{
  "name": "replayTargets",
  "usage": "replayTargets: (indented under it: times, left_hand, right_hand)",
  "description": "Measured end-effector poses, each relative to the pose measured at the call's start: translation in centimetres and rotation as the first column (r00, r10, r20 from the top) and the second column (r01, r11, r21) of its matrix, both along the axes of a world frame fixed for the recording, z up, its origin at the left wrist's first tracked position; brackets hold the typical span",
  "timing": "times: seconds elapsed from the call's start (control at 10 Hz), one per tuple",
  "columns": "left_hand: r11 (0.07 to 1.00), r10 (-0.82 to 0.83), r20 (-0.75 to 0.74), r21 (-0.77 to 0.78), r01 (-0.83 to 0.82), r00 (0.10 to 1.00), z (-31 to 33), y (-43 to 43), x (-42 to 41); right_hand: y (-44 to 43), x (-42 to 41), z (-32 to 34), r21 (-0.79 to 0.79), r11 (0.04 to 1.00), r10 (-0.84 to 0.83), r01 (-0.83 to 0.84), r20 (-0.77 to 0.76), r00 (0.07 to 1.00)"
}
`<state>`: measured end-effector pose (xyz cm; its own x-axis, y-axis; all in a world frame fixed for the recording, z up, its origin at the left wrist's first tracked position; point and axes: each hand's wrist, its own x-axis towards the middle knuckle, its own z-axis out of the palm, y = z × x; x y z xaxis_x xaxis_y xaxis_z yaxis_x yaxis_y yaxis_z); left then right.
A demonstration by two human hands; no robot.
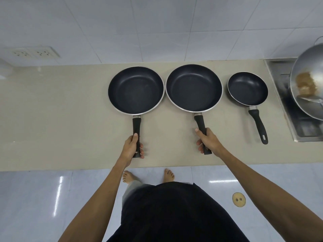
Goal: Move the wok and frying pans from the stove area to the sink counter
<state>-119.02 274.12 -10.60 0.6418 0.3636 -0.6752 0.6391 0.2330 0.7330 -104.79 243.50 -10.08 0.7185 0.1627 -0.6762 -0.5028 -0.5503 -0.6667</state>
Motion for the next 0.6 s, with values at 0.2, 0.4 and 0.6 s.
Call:
replayTargets:
  times: [0.2, 0.4, 0.6]
  left_hand:
    - [1.0, 0.026, -0.023, 0.003, -0.026, 0.999, 0.2, -1.4, -3.4]
    - [1.0, 0.012, -0.005, 0.017, -0.012, 1.0, 0.9, -2.7, -6.6]
    - [0.996, -0.031, 0.068, 0.089, 0.025, 0.997, 1.9, -4.5, -10.2]
  right_hand:
    - [-1.7, -1.6, 0.2, 0.075, 0.992, -0.096, 0.1, -0.055, 0.994]
    - [-4.0, -4.7, 1.0, 0.054, 0.996, -0.068, 0.069, -0.02, 0.998]
    - [-6.6, -9.4, 1.9, 0.045, 0.998, -0.051, 0.047, 0.094, 0.994]
